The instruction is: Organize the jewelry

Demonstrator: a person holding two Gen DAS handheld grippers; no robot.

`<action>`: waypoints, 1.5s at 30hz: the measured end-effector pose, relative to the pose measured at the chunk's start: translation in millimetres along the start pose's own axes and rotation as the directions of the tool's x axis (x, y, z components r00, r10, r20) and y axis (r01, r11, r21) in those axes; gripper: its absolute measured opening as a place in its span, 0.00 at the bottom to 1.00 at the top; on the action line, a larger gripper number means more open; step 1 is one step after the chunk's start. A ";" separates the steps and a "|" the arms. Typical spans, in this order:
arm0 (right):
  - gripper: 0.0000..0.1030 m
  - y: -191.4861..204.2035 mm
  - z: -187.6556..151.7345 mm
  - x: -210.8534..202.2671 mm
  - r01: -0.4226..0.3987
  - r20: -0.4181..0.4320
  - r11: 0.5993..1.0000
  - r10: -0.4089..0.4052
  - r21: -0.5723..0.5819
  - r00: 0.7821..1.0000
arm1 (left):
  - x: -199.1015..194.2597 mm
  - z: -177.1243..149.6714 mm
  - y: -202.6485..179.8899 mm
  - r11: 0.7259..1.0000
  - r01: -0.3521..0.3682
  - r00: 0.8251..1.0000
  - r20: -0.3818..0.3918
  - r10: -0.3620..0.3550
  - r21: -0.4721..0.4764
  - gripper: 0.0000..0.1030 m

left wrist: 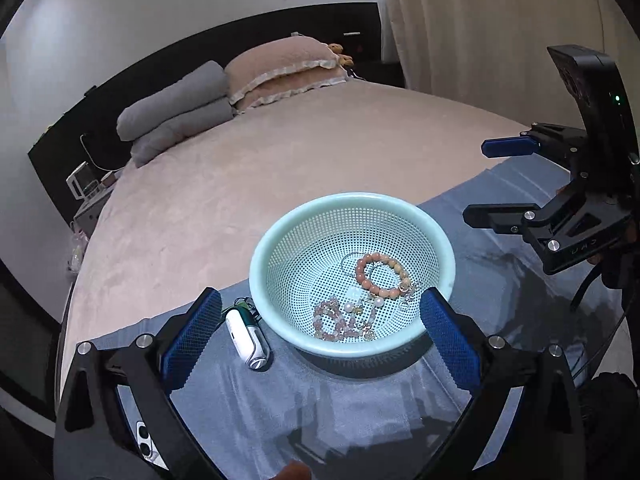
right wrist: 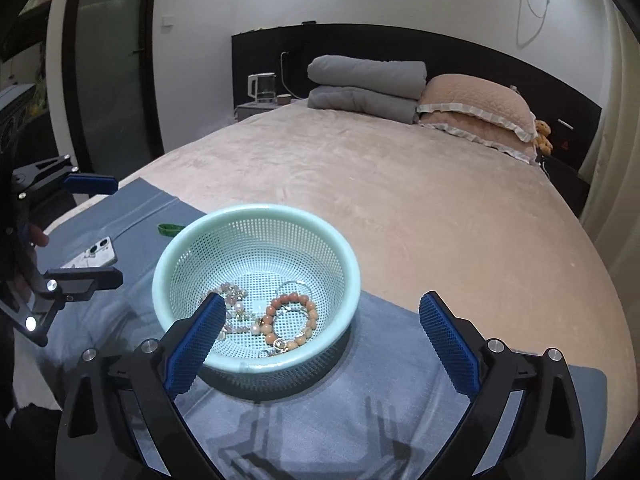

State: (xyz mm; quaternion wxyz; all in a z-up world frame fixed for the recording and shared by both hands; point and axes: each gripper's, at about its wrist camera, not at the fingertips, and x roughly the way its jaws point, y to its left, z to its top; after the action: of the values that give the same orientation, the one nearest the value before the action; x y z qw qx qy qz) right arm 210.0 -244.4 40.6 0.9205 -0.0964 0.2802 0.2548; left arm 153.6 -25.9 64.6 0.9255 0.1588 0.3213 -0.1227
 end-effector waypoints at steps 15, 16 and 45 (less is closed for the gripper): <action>0.91 21.6 -57.3 -74.0 0.073 0.052 0.979 -0.084 0.189 0.995 | -67.4 -42.3 -20.0 0.958 -0.098 0.983 0.126 0.136 -0.271 0.94; 0.91 24.4 -62.8 -77.2 0.079 0.047 0.978 -0.090 0.194 0.995 | -67.2 -45.9 -19.7 0.953 -0.104 0.983 0.119 0.142 -0.284 0.94; 0.91 49.6 -115.9 -87.1 0.188 0.008 0.945 -0.197 0.267 0.980 | -61.6 -95.2 -58.3 0.948 -0.128 0.985 0.072 0.155 -0.292 0.94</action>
State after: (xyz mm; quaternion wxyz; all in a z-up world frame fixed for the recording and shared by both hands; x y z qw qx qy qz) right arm 67.8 -275.4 -7.5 0.9502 0.0049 0.2852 0.1258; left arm 34.4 -36.3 20.4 0.9592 0.0402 0.2794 -0.0154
